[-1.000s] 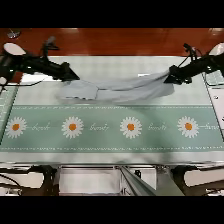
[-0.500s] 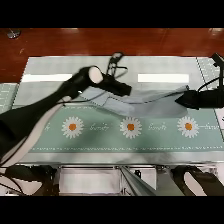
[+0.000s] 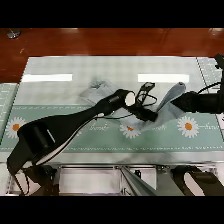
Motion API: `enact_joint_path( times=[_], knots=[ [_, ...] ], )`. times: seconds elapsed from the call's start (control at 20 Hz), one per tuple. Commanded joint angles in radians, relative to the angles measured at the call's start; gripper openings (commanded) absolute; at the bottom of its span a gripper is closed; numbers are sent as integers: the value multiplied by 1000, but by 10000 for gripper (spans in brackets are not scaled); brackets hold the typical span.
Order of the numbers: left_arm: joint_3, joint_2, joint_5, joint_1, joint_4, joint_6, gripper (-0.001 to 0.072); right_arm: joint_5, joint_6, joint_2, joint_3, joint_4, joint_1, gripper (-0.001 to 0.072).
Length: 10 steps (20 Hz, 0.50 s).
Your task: Fold the shirts.
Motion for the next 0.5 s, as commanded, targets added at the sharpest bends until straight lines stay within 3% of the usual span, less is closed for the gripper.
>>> enact_joint_path(
  times=[0.0, 0.15, 0.3, 0.45],
  knots=[
    [51, 16, -159, 127, -3, 0, 21, -4, 18, 4, -2, 38, 5, 24],
    [55, 118, -276, 357, 47, 7, 21, -13, 8, -23, 5, 126, 5, 23],
    [27, 305, -386, 547, 262, 47, 21, -28, -38, -124, 71, 177, 71, 24],
    [-138, 601, -346, 720, 383, 54, 21, -131, -39, -289, 210, 170, 225, 23]
  ],
)
